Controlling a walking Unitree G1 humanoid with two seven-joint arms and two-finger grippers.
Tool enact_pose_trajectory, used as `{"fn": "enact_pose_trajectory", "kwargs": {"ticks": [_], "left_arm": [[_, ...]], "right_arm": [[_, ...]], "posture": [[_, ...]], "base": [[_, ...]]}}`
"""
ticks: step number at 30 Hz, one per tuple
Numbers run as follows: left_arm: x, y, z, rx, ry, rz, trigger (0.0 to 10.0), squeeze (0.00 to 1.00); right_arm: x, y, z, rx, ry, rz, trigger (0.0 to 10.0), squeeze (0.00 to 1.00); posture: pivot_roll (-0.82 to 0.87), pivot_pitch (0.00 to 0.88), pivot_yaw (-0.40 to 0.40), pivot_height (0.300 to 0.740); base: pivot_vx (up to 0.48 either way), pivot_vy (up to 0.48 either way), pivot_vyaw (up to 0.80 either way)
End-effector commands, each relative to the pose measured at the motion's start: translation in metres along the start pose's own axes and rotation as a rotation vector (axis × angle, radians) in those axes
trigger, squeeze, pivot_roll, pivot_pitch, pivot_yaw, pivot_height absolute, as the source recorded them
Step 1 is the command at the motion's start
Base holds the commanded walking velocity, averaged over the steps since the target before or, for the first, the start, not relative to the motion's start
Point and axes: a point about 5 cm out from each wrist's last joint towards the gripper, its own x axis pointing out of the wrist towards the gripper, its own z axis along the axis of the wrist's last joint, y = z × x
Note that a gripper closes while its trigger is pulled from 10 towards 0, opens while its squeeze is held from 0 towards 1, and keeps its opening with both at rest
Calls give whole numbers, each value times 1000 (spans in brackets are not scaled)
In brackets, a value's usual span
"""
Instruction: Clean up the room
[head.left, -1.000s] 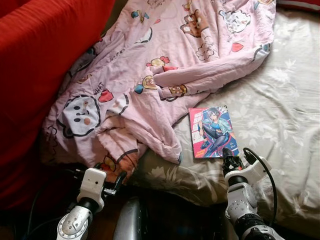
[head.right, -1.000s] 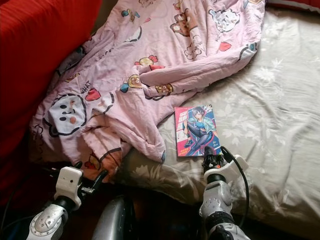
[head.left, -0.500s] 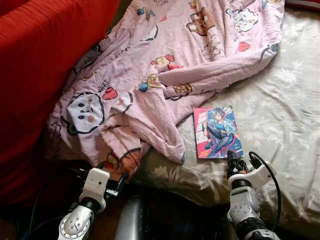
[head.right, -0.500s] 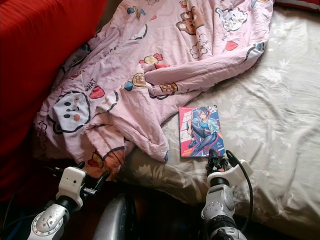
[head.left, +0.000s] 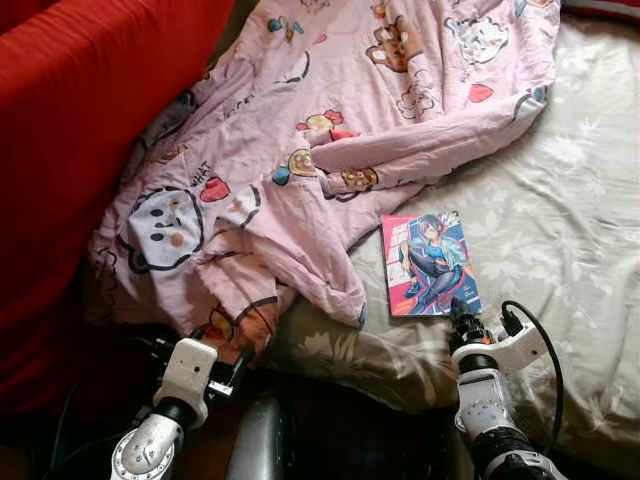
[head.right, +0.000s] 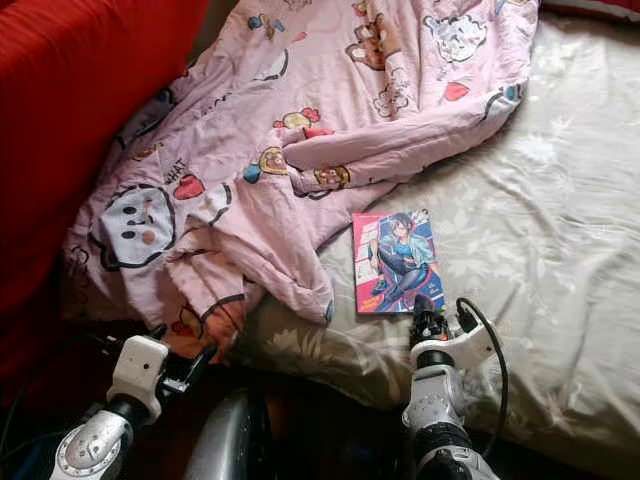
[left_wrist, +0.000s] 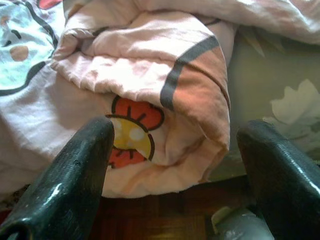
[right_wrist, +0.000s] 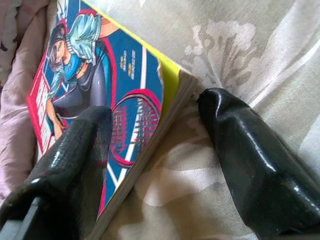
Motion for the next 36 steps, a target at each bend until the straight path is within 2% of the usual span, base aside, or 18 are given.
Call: {"fn": "enact_pose_trajectory", "kwargs": {"ticks": [1,6,12,13,15,16,28,36], "left_arm": [[-8,5,-7,23,46,7,10000,0],[-9,6,-6,31,45,9,10000,0],[-9,6,-6,38,48,5,10000,0],[-9,5,-6,37,47,3,10000,0],[-9,4,-6,37,46,3,10000,0],[-9,4,-5,36,46,2,10000,0],[-7,2,-7,38,51,-8,10000,0],[-5,0,-7,41,55,-22,10000,0]], "right_arm": [[-20,-11,-51,75,215,-81,10000,0],[-18,-10,-50,107,222,-101,10000,0],[-12,-2,-46,84,219,-74,10000,0],[-11,-1,-46,82,219,-64,5451,0],[-11,0,-46,83,219,-61,5451,0],[-11,0,-46,81,219,-59,0,0],[-15,-9,-45,67,220,-68,0,0],[-14,-7,-44,61,221,-63,0,0]], "posture": [[228,398,141,574],[244,395,141,574],[244,395,142,574],[243,393,140,574],[243,393,140,574],[241,393,139,574],[234,384,141,574],[232,379,143,574]], "base": [[0,0,0],[0,0,0],[0,0,0],[0,0,0],[0,0,0],[0,0,0],[0,0,0],[0,0,0]]}}
